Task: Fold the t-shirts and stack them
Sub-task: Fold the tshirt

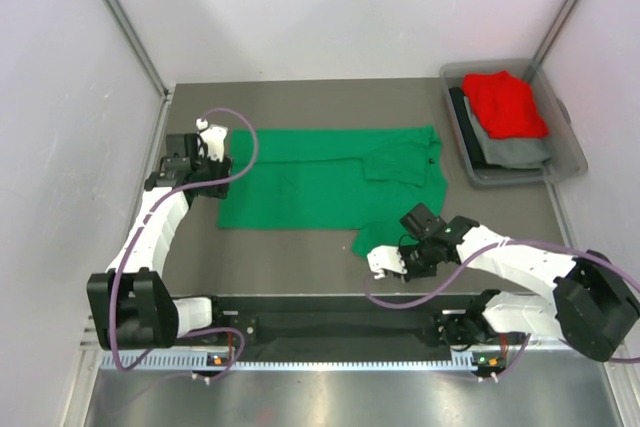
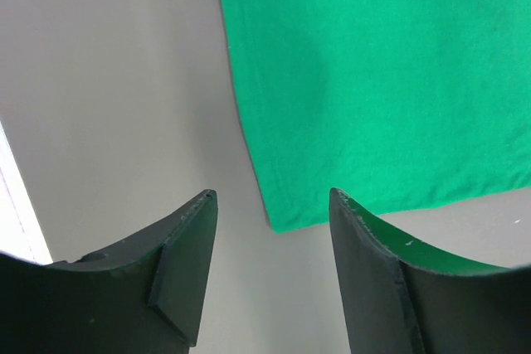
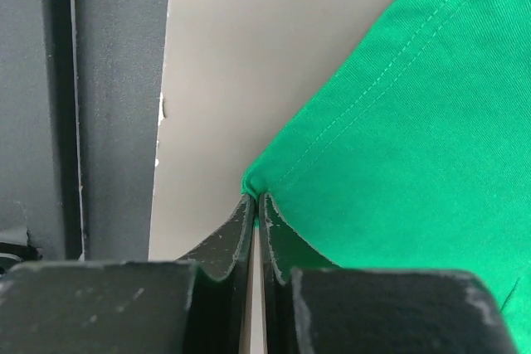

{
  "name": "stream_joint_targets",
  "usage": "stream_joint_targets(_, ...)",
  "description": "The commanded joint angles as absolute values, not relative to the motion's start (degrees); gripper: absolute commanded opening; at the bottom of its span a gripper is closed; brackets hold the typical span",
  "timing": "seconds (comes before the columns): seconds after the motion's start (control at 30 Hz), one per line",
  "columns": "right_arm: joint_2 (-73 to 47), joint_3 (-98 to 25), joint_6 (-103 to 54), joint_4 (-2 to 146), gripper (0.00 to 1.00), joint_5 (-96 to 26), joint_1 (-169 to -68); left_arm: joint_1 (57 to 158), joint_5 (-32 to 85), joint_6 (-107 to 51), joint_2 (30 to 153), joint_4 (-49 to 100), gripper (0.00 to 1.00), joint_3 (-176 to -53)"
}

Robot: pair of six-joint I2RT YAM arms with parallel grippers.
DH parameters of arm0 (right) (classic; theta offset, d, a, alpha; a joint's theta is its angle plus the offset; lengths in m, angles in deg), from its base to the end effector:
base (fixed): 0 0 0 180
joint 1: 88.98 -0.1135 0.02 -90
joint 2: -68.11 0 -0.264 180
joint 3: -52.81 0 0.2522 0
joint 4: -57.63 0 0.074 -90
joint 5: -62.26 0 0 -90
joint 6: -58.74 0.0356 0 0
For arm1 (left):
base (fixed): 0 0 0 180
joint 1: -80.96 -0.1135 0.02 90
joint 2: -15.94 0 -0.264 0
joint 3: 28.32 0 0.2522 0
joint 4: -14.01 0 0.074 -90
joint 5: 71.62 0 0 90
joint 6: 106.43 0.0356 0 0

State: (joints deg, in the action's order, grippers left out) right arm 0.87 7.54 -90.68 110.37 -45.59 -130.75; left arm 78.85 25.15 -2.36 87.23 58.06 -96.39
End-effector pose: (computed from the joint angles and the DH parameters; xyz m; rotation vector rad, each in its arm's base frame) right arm 0.1271 0.1282 0.1585 -2.2069 1.7365 0.3779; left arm 0.2613 0.0054 0.2691 0.3037 2.3689 -0.0084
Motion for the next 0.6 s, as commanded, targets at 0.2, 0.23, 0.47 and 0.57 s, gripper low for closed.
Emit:
stream_joint_targets(0.2, 17.48, 1.7, -78.21, 110.94, 0.0, -36.81, -131.95, 78.59, 27.79, 5.62, 95.74, 74.09, 0.57, -98.61)
stream_joint_targets(0.23, 18.36, 1.09, -77.23, 110.77, 0.0, -35.92, -131.87, 78.59, 27.87, 5.9, 96.01, 73.92, 0.57, -97.99)
stream_joint_targets(0.47, 20.66, 1.17, -75.56, 110.24, 0.0, -35.83, -128.09, 78.59, 26.38, 5.2, 99.43, 70.67, 0.57, -97.02)
stream_joint_targets(0.57, 19.87, 0.56, -75.47, 109.97, 0.0, -35.91, -127.91, 78.59, 25.16, 5.11, 101.37, 69.44, 0.55, -96.67)
